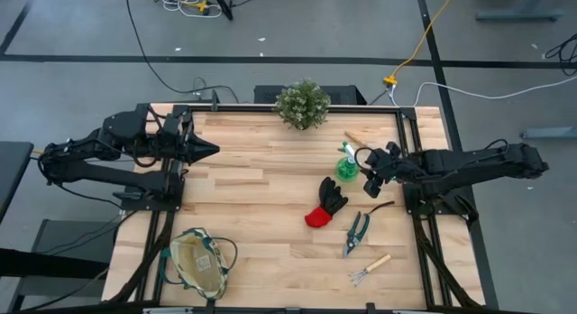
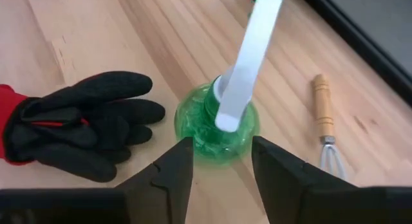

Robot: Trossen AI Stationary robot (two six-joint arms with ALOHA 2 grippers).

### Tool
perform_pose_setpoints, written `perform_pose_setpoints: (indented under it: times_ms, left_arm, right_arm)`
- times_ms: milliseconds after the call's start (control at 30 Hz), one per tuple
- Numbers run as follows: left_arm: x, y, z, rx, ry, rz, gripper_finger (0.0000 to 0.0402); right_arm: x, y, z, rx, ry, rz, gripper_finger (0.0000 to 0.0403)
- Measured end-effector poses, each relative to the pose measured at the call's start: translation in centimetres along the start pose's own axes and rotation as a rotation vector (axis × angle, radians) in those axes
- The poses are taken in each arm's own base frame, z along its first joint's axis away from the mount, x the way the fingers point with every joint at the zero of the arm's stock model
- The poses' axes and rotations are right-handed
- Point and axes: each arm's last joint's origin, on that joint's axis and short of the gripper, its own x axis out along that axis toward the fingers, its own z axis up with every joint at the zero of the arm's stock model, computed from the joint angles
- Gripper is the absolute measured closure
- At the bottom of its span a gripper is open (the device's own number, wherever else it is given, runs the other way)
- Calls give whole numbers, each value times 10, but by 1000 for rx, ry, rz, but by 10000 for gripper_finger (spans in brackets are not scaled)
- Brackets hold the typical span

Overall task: Pick & Place Garden tools in Gardening bag
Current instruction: Put the green spray bottle into the gardening bag

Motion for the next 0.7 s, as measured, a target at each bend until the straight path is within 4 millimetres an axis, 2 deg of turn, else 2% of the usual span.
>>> perform_pose_setpoints:
  times_ms: [300, 433, 700]
  left_arm:
    - [0, 0, 0, -3, 0, 0, 383]
    - [0, 0, 0, -3, 0, 0, 383]
    - [0, 0, 0, -3, 0, 0, 383]
  right_arm:
    - [28, 4, -21, 39, -70, 29, 240]
    - [35, 3, -27, 68, -112, -13, 238]
    - [46, 3, -36, 119, -198, -35, 188]
